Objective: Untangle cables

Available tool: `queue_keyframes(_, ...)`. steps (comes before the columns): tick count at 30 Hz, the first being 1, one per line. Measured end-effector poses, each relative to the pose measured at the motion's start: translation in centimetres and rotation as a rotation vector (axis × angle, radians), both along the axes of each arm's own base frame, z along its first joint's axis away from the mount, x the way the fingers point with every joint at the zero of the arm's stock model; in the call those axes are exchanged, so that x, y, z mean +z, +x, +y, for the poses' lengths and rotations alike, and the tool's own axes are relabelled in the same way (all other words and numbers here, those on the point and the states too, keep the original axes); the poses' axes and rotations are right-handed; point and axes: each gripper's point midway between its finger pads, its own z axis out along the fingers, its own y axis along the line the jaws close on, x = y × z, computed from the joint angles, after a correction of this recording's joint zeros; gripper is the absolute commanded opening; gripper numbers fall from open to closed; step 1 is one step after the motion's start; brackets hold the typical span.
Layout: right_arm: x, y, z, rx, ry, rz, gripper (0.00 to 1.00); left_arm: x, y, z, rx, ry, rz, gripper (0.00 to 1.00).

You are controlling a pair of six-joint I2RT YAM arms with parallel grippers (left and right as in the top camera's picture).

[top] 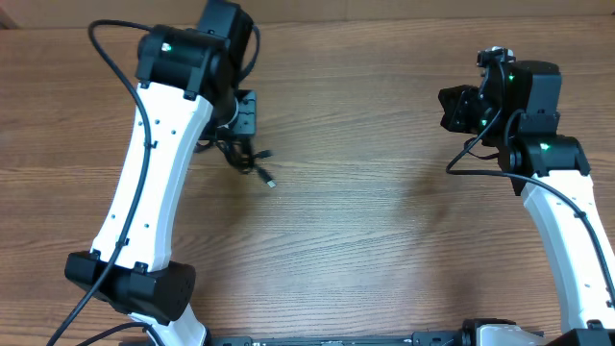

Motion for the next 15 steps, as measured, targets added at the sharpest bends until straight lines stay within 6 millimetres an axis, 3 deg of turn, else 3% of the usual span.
queue_keyframes(4, 0.2, -0.2, 0.9, 0.045, 0.028, -0.004, 0.07, 0.1, 0.6, -0.5, -0.003, -0.017, -0.027, 0.04)
queue_keyframes(5, 0.3, -0.3, 1.3, 0.054, 0.037, -0.002, 0.32, 0.2, 0.8, -0.9, -0.010, -0.028, -0.036, 0.04)
queue_keyframes(6, 0.3, -0.4, 1.6, 0.063, 0.045, -0.001, 0.66, 0.3, 1.0, -1.4, -0.019, -0.042, -0.045, 0.04)
queue_keyframes(7, 0.3, -0.5, 2.1, 0.075, 0.052, 0.002, 0.82, 0.3, 1.1, -1.9, -0.028, -0.059, -0.053, 0.04)
queue_keyframes(8, 0.3, -0.6, 2.6, 0.088, 0.055, 0.003, 0.88, 0.4, 1.3, -2.5, -0.039, -0.077, -0.061, 0.04)
queue_keyframes(15, 0.2, -1.8, 6.7, 0.192, 0.075, 0.022, 0.88, 1.5, 2.5, -7.2, -0.117, -0.279, -0.119, 0.04)
